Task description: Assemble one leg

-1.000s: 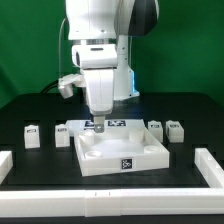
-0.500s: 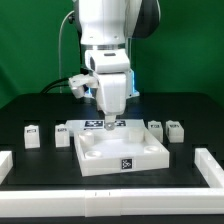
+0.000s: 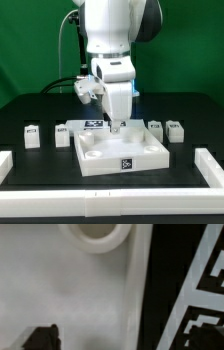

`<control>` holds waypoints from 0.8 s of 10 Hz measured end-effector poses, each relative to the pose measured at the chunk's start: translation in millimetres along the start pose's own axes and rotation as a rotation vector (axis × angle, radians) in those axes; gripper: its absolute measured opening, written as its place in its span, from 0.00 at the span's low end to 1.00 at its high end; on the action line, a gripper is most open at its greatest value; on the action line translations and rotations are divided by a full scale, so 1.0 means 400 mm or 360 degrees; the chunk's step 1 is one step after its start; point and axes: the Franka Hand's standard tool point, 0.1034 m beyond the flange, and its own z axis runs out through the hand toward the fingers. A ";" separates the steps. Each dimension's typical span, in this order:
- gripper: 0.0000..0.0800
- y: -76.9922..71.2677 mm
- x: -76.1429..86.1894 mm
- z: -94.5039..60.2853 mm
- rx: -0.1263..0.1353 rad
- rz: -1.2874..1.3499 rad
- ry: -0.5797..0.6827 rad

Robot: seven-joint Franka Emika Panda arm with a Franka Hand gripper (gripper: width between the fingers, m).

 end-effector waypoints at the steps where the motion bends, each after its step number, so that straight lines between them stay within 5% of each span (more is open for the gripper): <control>1: 0.81 0.003 -0.001 0.011 0.0022 0.0003 0.0008; 3: 0.81 0.008 -0.009 0.023 0.0083 0.0009 0.0020; 5: 0.81 0.011 -0.011 0.022 0.0079 0.0015 0.0019; 8: 0.30 0.011 -0.011 0.023 0.0080 0.0019 0.0020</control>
Offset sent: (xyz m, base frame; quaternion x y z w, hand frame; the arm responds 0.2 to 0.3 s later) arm 0.0020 -0.0045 -0.0105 0.0268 0.0112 0.0006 0.9996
